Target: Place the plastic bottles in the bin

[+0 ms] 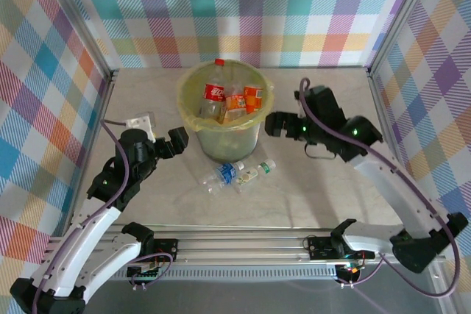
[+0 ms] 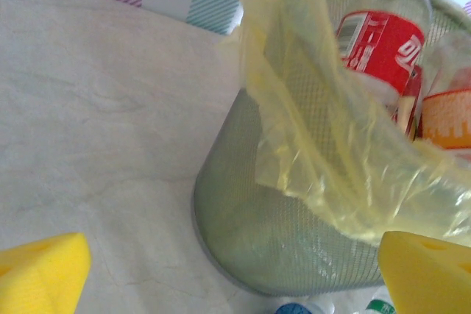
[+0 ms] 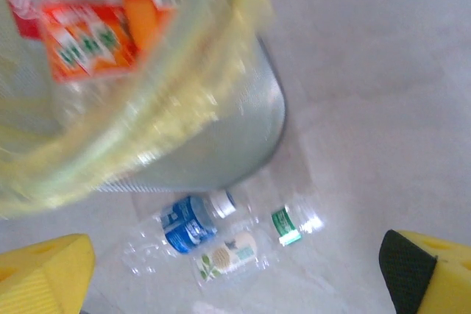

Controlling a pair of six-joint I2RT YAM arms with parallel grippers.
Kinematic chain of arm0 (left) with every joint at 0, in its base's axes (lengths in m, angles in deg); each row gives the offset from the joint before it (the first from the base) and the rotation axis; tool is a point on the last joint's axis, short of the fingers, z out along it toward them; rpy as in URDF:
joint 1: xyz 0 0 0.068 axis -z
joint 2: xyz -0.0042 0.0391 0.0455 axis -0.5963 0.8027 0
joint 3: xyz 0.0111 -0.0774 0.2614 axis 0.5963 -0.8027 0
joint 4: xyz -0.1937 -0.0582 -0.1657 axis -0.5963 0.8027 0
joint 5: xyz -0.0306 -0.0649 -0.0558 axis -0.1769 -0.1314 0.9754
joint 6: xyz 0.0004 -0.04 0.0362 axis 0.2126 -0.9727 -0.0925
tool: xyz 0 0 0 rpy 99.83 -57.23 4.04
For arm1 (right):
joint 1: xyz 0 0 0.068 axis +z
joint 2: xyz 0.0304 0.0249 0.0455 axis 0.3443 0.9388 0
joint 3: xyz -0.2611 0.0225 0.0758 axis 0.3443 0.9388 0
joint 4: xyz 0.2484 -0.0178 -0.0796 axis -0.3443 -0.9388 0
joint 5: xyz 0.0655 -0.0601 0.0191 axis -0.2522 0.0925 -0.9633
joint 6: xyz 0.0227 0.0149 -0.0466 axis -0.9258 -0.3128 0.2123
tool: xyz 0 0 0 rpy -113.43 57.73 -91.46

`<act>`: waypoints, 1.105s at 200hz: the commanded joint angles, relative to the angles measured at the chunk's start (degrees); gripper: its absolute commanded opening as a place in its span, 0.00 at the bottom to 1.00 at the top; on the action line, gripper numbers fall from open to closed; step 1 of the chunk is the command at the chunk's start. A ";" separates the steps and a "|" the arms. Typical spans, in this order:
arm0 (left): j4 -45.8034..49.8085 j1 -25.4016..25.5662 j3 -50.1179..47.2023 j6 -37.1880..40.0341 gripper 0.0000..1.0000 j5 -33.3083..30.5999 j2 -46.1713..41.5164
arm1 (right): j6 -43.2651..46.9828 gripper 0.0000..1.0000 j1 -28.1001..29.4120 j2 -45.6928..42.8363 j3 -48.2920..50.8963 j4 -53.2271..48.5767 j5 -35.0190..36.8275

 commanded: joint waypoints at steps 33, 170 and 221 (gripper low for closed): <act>-3.22 -0.31 -7.94 -4.79 1.00 2.20 -5.03 | -19.10 1.00 6.38 -9.30 20.90 5.99 5.83; -5.60 -0.35 -13.00 -6.21 1.00 0.20 -5.82 | -35.03 1.00 16.84 9.17 32.53 29.85 6.72; -5.69 -0.31 -13.19 -5.68 1.00 -0.34 -5.46 | -36.33 1.00 17.28 13.65 32.20 33.60 5.73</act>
